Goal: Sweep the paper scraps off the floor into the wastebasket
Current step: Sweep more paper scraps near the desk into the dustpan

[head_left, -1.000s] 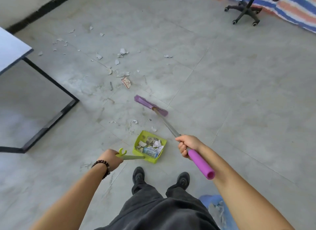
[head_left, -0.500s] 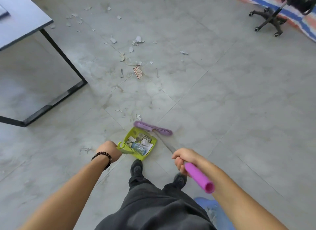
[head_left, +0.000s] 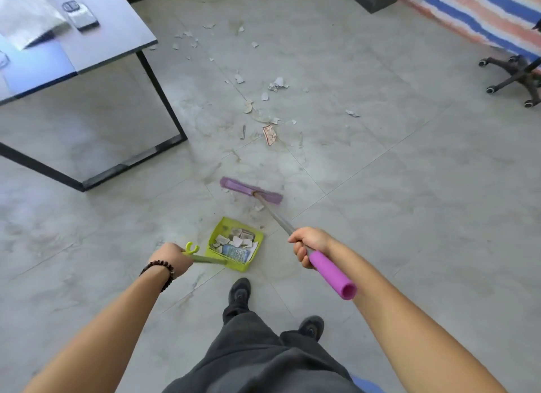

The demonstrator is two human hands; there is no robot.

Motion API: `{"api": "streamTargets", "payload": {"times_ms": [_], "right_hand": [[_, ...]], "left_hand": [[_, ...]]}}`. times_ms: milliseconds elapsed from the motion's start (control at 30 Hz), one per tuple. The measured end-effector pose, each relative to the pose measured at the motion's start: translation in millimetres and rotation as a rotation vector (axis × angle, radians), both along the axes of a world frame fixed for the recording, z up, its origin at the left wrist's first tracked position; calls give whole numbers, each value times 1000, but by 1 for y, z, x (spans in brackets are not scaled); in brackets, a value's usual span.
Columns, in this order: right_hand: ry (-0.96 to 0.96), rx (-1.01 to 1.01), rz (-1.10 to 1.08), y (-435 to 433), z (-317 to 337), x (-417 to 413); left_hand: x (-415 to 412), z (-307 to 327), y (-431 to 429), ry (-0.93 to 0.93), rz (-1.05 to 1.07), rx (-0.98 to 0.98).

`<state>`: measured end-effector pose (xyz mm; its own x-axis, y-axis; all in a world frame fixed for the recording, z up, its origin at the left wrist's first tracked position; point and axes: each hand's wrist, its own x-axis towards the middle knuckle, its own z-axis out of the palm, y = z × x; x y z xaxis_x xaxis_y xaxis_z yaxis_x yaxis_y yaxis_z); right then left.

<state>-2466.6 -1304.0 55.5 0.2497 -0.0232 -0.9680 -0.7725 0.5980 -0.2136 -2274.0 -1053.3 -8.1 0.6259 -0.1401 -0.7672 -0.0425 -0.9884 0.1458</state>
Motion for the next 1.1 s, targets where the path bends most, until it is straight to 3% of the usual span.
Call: {"api": "streamTargets", "payload": {"times_ms": [100, 200, 333, 467, 600, 767, 900, 1100], "right_hand": [[-32, -202, 103, 11, -29, 19], [-8, -268, 209, 29, -48, 21], [21, -116, 200, 38, -39, 11], [64, 186, -65, -1, -5, -6], [41, 256, -197, -4, 27, -2], [-72, 71, -56, 21, 22, 54], [-114, -85, 74, 28, -10, 111], [-93, -188, 86, 35, -47, 180]], "left_hand": [[8, -7, 6, -30, 50, 21], [17, -13, 3, -56, 61, 23], [25, -15, -2, -50, 74, 26], [33, -15, -2, -38, 92, 5], [32, -13, 5, -32, 84, -20], [50, -5, 29, -28, 93, -62], [81, -6, 44, -5, 216, -108], [128, -17, 39, 64, 356, -129]]}}
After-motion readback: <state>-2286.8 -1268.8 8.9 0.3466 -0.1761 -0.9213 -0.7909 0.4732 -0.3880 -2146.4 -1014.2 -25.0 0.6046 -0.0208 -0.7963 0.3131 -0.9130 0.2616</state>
